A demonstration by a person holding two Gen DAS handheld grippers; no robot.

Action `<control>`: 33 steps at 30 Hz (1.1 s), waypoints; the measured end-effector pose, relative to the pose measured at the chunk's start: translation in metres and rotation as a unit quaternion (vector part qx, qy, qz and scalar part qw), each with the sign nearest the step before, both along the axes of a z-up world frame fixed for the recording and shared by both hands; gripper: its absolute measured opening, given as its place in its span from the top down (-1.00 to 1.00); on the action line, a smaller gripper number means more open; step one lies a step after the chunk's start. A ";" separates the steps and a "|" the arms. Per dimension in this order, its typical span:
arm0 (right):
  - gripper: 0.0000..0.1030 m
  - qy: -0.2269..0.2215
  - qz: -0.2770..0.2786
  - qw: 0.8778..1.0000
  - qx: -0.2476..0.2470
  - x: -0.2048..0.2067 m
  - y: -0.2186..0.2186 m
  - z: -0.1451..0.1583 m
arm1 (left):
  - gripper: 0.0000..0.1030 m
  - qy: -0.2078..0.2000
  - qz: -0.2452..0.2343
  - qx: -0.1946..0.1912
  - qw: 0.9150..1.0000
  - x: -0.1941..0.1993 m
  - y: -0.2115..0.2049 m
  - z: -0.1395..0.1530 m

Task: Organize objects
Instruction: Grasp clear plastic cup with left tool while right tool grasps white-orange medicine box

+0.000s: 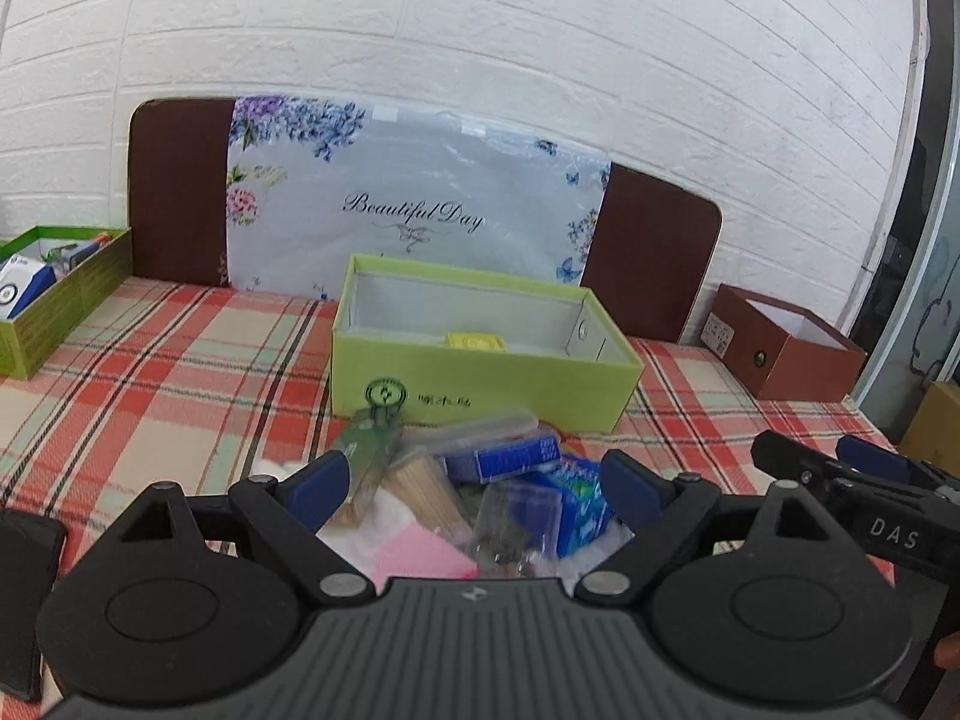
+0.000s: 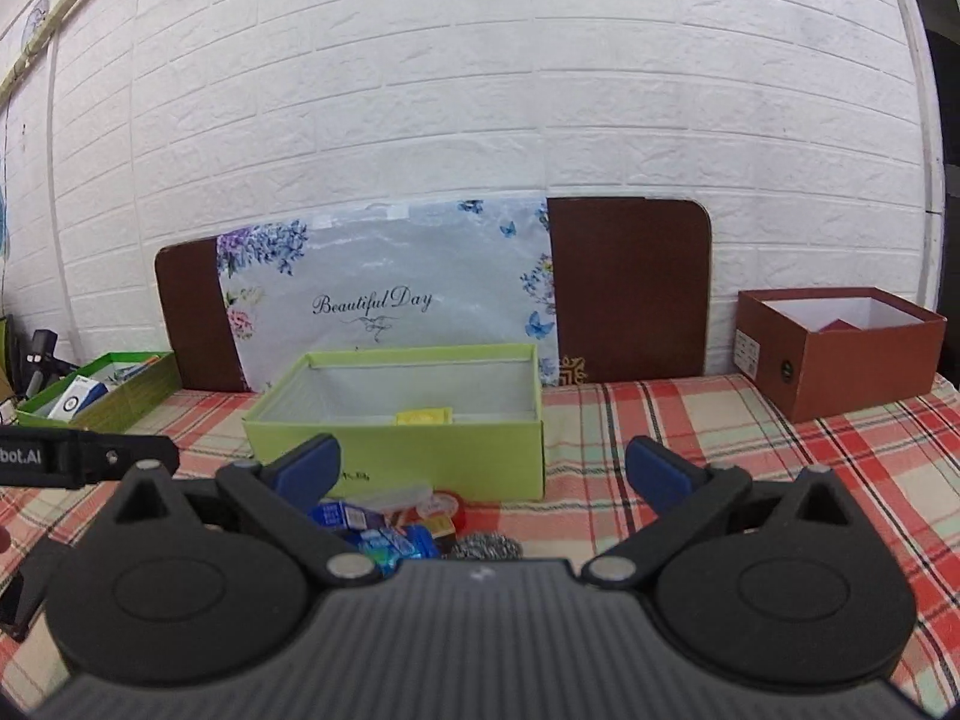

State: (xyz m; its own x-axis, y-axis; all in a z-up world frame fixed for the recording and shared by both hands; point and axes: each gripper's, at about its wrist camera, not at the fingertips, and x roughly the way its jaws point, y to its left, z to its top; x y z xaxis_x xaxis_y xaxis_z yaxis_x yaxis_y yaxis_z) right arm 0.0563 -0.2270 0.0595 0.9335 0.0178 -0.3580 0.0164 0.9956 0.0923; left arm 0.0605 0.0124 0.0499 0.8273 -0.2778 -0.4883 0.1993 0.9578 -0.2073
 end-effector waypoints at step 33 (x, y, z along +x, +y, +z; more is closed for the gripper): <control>-0.94 0.146 -0.065 0.981 0.105 0.025 -0.008 -0.113 | -0.82 0.047 -0.040 0.010 0.998 0.003 -0.007 -0.047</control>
State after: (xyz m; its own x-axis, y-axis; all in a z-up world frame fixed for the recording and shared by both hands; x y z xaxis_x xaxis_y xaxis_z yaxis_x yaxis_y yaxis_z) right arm 0.0812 -0.2353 -0.0538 0.7906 0.0075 -0.6123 0.1986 0.9428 0.2679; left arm 0.0631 0.0057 0.0027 0.7530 -0.3315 -0.5684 0.2569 0.9434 -0.2099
